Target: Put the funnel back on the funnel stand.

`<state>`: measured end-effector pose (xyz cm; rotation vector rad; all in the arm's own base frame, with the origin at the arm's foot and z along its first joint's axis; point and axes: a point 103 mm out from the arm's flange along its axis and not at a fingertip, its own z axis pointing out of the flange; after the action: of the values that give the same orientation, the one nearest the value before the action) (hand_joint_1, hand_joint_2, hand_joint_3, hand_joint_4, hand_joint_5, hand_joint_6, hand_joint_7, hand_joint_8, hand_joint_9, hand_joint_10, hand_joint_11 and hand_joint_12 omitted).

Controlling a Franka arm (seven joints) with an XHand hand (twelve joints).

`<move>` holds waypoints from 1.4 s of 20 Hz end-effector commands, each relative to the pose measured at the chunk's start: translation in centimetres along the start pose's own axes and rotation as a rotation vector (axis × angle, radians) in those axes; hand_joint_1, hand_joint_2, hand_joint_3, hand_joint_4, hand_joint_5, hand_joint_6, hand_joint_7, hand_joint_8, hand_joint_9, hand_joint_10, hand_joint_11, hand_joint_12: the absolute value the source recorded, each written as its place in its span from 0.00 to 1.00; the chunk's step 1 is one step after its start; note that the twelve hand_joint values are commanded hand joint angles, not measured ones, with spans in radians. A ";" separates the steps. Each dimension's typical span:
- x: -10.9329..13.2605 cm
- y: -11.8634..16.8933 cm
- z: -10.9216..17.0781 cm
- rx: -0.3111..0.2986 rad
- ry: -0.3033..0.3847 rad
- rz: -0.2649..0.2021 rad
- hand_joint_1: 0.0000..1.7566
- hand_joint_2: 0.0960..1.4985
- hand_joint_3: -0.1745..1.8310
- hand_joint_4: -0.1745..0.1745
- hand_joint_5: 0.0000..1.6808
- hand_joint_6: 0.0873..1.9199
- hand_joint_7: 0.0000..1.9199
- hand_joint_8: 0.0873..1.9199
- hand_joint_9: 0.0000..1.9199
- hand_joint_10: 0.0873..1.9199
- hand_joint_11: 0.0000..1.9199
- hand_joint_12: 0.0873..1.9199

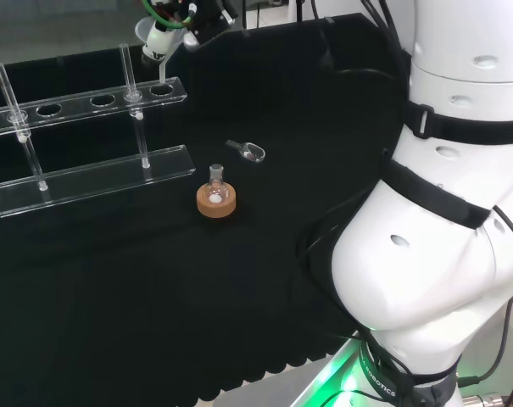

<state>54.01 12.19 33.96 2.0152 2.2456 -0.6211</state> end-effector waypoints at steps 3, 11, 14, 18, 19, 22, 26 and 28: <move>0.2 0.7 1.1 0.022 -0.001 0.006 0.36 0.55 0.29 0.36 0.31 0.00 0.28 0.33 0.54 0.24 0.32 0.65; 1.1 1.8 2.2 0.042 0.000 -0.013 0.36 0.55 0.29 0.36 0.31 0.00 0.27 0.33 0.54 0.24 0.32 0.65; 1.2 2.3 2.8 0.052 0.000 -0.019 0.36 0.54 0.29 0.35 0.31 0.00 0.27 0.33 0.54 0.24 0.32 0.65; 1.5 2.9 3.3 0.084 -0.008 -0.033 0.36 0.54 0.29 0.36 0.29 0.00 0.23 0.33 0.48 0.23 0.31 0.65; 1.6 2.9 3.5 0.100 -0.009 -0.037 0.36 0.53 0.29 0.37 0.27 0.00 0.19 0.34 0.43 0.24 0.29 0.66; 1.7 2.9 4.0 0.120 -0.006 -0.051 0.35 0.50 0.28 0.39 0.19 0.00 0.06 0.33 0.26 0.28 0.20 0.70; 2.2 1.8 4.6 0.131 -0.009 -0.044 0.30 0.46 0.24 0.43 0.08 0.00 0.00 0.16 0.10 0.34 0.10 0.75; 2.2 1.0 4.8 0.124 -0.002 -0.042 0.29 0.45 0.22 0.44 0.06 0.00 0.00 0.10 0.07 0.36 0.07 0.76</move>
<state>55.66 12.72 28.93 2.0178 2.3049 -0.7740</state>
